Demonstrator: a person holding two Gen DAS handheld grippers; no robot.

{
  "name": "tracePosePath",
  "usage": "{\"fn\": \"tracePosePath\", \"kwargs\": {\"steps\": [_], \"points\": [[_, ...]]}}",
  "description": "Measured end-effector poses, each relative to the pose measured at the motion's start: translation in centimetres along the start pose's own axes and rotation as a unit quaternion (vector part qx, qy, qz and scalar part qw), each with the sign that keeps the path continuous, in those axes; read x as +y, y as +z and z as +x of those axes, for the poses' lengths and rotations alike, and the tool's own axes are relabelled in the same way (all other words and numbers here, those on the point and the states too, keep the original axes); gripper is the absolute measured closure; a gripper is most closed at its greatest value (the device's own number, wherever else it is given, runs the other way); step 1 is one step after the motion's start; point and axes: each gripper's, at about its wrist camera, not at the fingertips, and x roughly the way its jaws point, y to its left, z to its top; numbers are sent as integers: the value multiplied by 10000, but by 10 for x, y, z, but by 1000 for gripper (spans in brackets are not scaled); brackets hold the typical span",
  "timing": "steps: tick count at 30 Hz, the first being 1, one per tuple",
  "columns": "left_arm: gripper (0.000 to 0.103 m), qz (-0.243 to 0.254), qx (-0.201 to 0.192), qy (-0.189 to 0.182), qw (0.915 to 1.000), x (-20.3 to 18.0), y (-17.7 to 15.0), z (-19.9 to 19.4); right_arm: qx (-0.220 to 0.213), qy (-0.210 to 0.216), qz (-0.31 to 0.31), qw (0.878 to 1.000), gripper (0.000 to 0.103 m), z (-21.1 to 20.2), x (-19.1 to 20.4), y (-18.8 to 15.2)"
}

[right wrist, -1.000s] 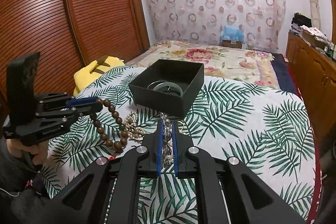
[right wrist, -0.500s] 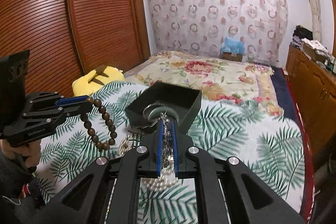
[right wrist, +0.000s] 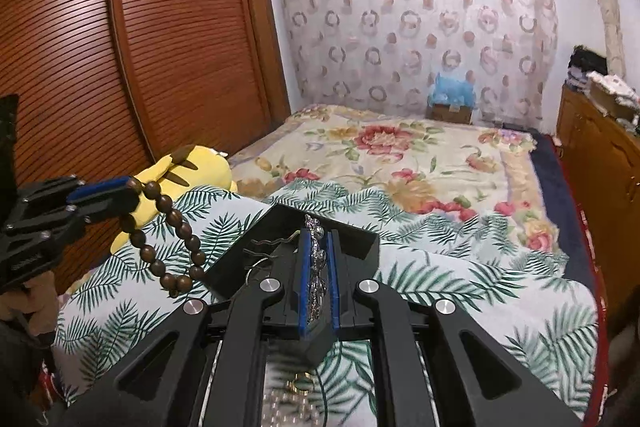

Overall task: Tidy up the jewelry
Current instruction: 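Lower the silver hair fork into the black box and open the right gripper, then lower the wooden bead bracelet into the black box and open the left gripper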

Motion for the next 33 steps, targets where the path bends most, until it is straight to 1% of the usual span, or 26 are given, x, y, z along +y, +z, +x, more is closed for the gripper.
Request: {"fn": "tracePosePath", "kwargs": {"steps": [4,7,9,13,18,25,33], "points": [[91,5,45,23,10000,5,5,13,346,165,16,9993,94,34,-2,-3],[91,-12,69,2,10000,9,9,22,534,234,19,9983,94,50,-4,-9],[91,-12,79,-17,10000,10,11,27,623,266,51,9977,93,56,-5,-12],[91,-2,77,-101,9999,10,15,35,720,202,34,9972,93,62,-3,-16],[91,39,65,-215,9997,7,18,45,691,121,15,9975,93,57,-3,-17],[91,72,199,-341,9992,4,21,63,544,-123,-31,9984,93,37,-12,-17],[91,121,399,-470,9980,-4,10,68,472,-199,77,9987,93,22,-22,-21]]}}
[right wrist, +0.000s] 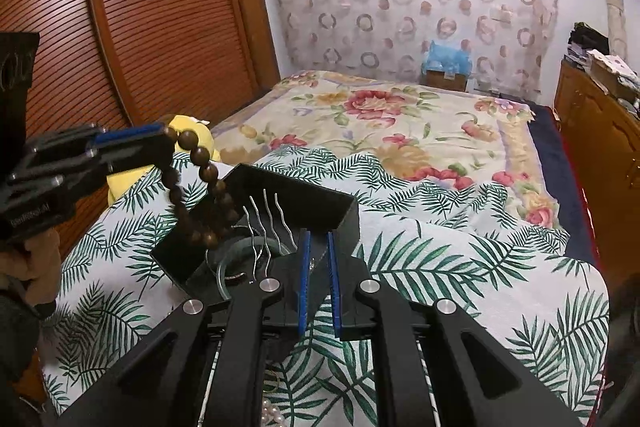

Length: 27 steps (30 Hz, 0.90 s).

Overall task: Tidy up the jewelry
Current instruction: 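Lower the wooden bead bracelet into the black box and open the left gripper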

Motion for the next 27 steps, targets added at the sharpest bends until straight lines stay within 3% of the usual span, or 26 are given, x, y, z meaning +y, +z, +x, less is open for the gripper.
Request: {"fn": "tracePosePath", "kwargs": {"steps": [9,13,16,27], "points": [[90,-28,115,-14,9999,-5,-10,-4,6,-79,-67,9999,93,-13,9,-11],[82,-9,96,49,9999,-9,-14,-11,-26,-154,-80,9998,93,-23,14,-20],[81,-4,130,38,9999,-12,-22,-17,-42,-204,-65,9998,93,-34,18,-29],[81,-136,374,-6,9992,-23,-76,-49,57,-197,137,9997,93,-69,42,-87]]}}
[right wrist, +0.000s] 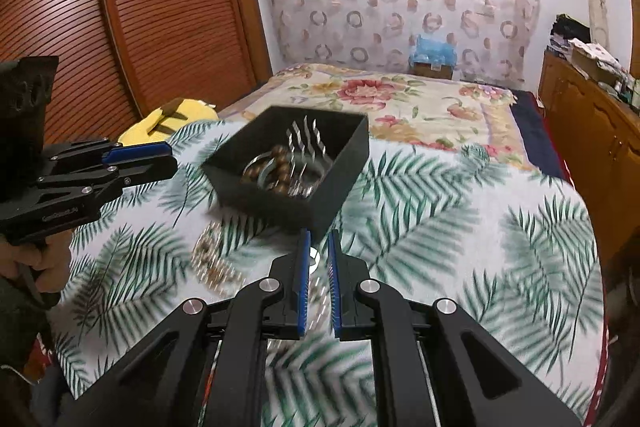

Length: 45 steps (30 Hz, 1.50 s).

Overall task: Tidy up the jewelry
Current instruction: 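Lower the wooden bead bracelet into the black box and open the left gripper, then grasp the red string bracelet with the right gripper while the left grasps the green-stone ring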

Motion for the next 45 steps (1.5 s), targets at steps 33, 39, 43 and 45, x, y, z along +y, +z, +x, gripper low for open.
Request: {"fn": "tracePosePath", "kwargs": {"steps": [33,39,43,45], "points": [[79,44,688,-229,9974,-45,-109,-43,602,325,-440,9967,93,-3,72,-93],[79,37,747,-284,9968,-53,-114,-42,579,354,-329,9971,94,-2,70,-91],[79,129,767,-381,9962,-61,-115,-42,562,332,-249,9976,94,-3,68,-92],[79,176,781,-430,9959,-64,-116,-40,559,336,-239,9976,94,-3,67,-92]]}}
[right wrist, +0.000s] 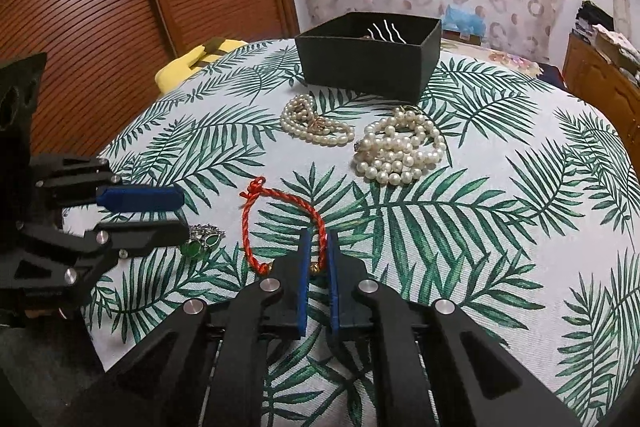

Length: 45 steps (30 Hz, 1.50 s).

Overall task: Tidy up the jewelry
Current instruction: 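Grasp the red string bracelet with the right gripper while the left grasps the green-stone ring, then drop the red string bracelet into the black box with the right while the left carries the green-stone ring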

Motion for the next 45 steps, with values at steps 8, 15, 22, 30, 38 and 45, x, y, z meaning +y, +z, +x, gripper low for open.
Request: {"fn": "tracePosePath", "kwargs": {"steps": [8,15,22,30,38,45], "points": [[79,170,177,-43,9997,-7,-3,10,-3,4,1,10000,94,1,0,0],[83,402,226,127,9989,-13,-5,15,-1,1,-1,10000,94,1,0,0],[91,248,53,247,9994,2,-1,7,4,-79,-83,9999,94,1,2,0],[91,-15,-432,267,9987,25,27,-15,-4,-257,-269,9993,99,1,10,7],[91,-128,-847,349,9957,40,56,-29,-249,-376,-515,9977,100,-14,13,34],[91,-150,-997,348,9943,48,75,-27,-425,-408,-699,9958,100,-23,7,59]]}}
